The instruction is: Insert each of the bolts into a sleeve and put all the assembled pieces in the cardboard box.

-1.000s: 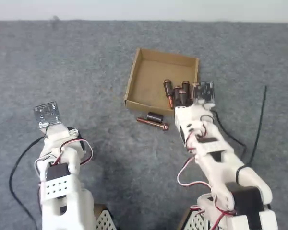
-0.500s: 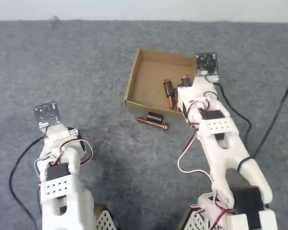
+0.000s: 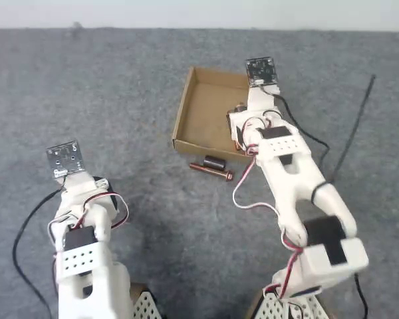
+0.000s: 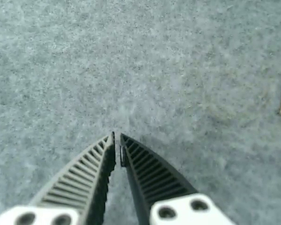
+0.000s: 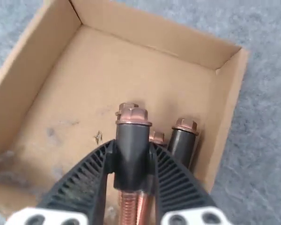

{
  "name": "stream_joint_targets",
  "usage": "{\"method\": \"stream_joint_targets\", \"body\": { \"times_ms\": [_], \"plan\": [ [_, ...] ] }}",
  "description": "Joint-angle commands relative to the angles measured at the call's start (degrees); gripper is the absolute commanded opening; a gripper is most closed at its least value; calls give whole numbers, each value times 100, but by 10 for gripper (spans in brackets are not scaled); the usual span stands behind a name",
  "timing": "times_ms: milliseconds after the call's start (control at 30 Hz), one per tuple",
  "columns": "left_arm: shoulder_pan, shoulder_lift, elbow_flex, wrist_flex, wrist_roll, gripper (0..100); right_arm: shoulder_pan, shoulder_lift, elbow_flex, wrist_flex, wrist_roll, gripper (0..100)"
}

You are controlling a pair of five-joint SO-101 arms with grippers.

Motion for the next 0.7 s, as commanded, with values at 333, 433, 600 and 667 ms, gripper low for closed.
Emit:
{"method": "stream_joint_targets", "body": {
  "times_ms": [333, 433, 600, 667],
  "plan": [
    [35, -132, -295, -18, -53, 13, 22, 549, -853, 4, 53, 149],
    [35, -132, -295, -18, -53, 13, 22, 444, -853, 4, 53, 108],
    [35, -132, -295, -18, -53, 13, 22, -66, -668, 13, 53, 4],
    [35, -132, -295, -18, -53, 13, -4, -365, -440, 13, 53, 16]
  ]
}}
